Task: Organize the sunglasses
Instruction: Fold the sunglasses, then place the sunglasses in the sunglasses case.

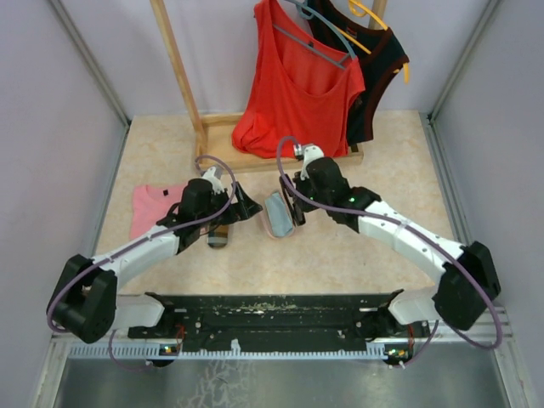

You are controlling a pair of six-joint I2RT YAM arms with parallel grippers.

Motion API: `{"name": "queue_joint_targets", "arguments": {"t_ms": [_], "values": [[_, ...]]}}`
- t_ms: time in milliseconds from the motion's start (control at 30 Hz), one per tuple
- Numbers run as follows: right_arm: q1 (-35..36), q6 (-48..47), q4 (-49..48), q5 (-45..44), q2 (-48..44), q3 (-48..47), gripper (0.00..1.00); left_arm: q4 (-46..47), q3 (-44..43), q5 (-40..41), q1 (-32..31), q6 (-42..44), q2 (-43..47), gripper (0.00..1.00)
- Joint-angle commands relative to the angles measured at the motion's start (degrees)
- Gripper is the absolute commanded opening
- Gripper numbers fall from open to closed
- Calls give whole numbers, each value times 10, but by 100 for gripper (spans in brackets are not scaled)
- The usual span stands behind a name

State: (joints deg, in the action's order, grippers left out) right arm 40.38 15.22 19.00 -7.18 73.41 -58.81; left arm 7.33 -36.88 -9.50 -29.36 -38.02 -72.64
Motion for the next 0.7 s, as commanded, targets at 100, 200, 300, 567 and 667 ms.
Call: {"name": "queue_joint_targets", "arguments": {"t_ms": [100, 200, 300, 567, 667], "values": [[-3, -12, 17, 103, 110, -91, 0, 42, 37, -11, 12, -32, 23, 92], [-3, -12, 16, 108, 146, -113, 0, 37, 62, 21, 13, -34, 51, 92], [-3, -8, 20, 111, 184, -135, 0, 41, 79, 42, 14, -27, 67, 93], [-3, 3, 24, 115, 255, -169, 0, 42, 85, 43, 26, -37, 74, 100], [-3, 5, 30, 114, 275, -183, 0, 40, 84, 42, 29, -45, 73, 100]]}}
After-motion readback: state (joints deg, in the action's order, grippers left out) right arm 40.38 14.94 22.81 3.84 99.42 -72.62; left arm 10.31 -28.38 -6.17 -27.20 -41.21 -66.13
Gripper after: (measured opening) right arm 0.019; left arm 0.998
